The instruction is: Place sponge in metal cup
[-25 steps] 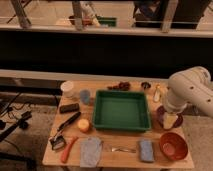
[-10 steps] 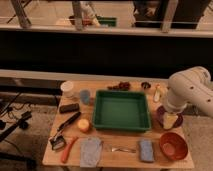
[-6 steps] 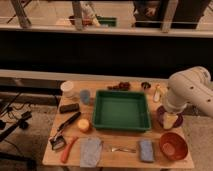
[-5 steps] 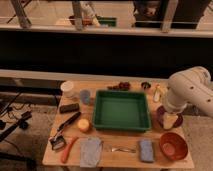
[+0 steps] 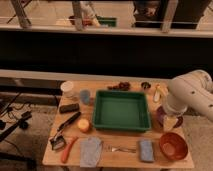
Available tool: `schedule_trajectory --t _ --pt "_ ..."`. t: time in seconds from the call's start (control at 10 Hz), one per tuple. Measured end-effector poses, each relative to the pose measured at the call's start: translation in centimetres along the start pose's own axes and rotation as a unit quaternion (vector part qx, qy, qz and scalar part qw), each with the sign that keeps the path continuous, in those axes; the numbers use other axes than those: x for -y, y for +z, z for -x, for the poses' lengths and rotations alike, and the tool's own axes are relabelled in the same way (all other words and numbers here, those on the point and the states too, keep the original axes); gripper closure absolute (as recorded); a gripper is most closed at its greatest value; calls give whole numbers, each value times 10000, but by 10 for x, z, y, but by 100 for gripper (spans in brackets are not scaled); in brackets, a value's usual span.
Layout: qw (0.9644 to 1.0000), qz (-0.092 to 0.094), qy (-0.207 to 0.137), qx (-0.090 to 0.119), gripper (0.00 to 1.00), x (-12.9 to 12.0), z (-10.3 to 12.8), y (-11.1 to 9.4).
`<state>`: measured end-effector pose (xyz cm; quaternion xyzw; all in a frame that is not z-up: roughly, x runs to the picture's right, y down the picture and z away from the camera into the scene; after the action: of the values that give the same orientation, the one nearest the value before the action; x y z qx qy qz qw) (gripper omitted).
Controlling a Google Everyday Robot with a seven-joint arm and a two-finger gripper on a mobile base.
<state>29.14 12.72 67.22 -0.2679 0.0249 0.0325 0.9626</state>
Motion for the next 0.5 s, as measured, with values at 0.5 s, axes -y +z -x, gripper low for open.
schedule_trajectory --t 0.5 --pt "9999 -48 -10 125 20 -37 2 1"
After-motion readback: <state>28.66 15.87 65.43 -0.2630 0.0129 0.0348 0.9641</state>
